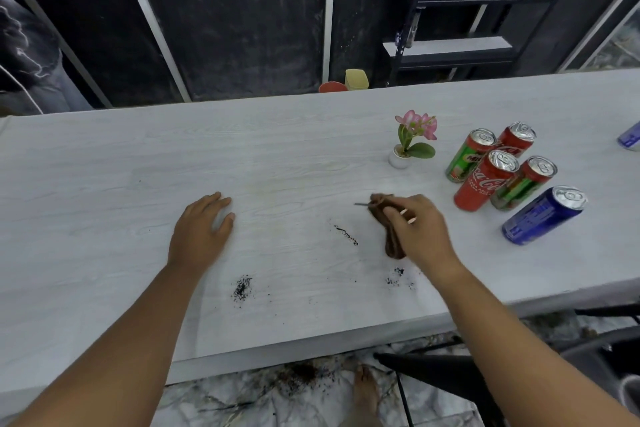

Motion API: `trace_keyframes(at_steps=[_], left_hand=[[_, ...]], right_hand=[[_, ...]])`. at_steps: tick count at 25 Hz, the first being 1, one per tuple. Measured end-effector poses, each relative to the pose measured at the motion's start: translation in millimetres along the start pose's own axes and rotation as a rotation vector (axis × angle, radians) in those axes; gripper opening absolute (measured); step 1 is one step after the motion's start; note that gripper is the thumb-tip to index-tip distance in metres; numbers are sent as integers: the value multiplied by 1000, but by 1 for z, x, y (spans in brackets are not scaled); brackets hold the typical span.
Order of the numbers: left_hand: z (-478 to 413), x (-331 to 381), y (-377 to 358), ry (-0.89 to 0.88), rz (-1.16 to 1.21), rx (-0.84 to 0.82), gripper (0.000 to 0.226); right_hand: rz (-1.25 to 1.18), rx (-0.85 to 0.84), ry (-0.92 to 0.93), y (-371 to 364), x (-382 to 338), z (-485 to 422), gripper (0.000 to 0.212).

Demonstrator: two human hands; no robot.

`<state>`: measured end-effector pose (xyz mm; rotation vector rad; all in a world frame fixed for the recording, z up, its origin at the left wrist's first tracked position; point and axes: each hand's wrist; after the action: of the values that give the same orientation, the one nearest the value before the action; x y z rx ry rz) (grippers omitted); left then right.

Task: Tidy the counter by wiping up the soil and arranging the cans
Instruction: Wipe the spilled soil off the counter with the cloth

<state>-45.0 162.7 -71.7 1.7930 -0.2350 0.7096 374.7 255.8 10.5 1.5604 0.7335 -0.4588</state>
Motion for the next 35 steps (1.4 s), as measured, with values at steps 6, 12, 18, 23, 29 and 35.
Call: trace_keyframes(at_steps=[6, 12, 18, 23, 29, 35], left_hand=[[65, -24, 38, 2, -16, 2, 34], [109, -30, 36, 50, -41, 31, 41], [108, -33, 32, 17, -55, 40, 42], [107, -35, 31, 24, -49, 51, 42], [108, -32, 33, 43, -41, 52, 41], [107, -31, 34, 36, -40, 71, 39]], right_hand=[[312, -58, -165, 16, 32, 15, 28], [144, -205, 14, -24, -8, 47, 27], [73, 127, -69, 59, 26, 46, 26], [348, 59, -314, 84, 80, 69, 29], [348, -34, -137, 14, 30, 98, 29], [173, -113, -31, -48, -34, 124, 28]])
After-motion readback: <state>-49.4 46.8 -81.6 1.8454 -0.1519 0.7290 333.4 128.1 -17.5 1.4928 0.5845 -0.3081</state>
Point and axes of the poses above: each hand's wrist, its own z-axis away from the middle knuckle, its own y-axis out of the back of the hand, x = y × z, and after that the axes turned 6 degrees about z, right-handed
